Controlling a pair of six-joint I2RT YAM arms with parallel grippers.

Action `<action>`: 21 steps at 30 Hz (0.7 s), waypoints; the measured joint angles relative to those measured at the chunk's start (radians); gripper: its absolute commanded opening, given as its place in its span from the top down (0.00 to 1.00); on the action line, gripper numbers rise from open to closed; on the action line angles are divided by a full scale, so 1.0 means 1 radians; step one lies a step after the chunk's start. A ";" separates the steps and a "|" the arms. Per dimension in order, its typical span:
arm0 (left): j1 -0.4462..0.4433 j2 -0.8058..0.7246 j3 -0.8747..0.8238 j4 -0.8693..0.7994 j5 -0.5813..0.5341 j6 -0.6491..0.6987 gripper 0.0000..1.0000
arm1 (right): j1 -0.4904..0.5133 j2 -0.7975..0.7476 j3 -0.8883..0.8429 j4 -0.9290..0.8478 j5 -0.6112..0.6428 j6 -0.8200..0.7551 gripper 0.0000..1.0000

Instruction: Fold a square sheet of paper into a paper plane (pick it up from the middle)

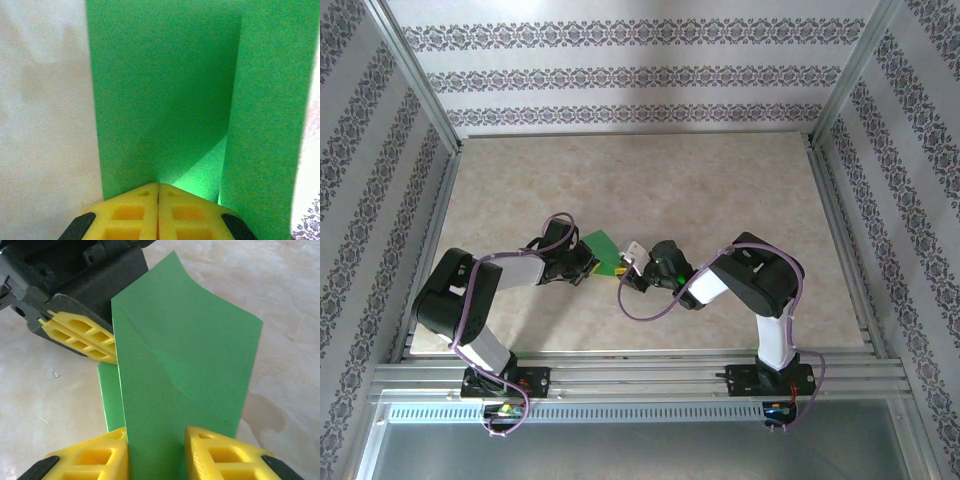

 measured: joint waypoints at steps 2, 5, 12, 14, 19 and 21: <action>0.000 0.000 0.001 -0.002 0.000 0.000 0.91 | 0.006 -0.010 0.000 -0.007 0.011 0.000 0.66; 0.000 0.000 0.001 -0.003 0.000 0.000 0.91 | 0.006 -0.026 0.000 -0.010 0.019 -0.001 0.65; 0.000 0.000 0.001 -0.003 0.000 0.000 0.91 | 0.013 -0.037 0.000 -0.024 0.038 -0.008 0.73; 0.000 0.000 0.001 -0.003 0.000 0.000 0.91 | 0.013 -0.037 0.000 -0.026 0.039 -0.008 0.77; 0.000 -0.002 0.001 -0.007 -0.001 0.000 0.91 | 0.013 -0.034 0.000 -0.033 0.039 -0.008 0.81; 0.000 -0.003 0.001 -0.008 -0.001 0.000 0.91 | 0.013 -0.034 0.000 -0.035 0.039 -0.006 0.84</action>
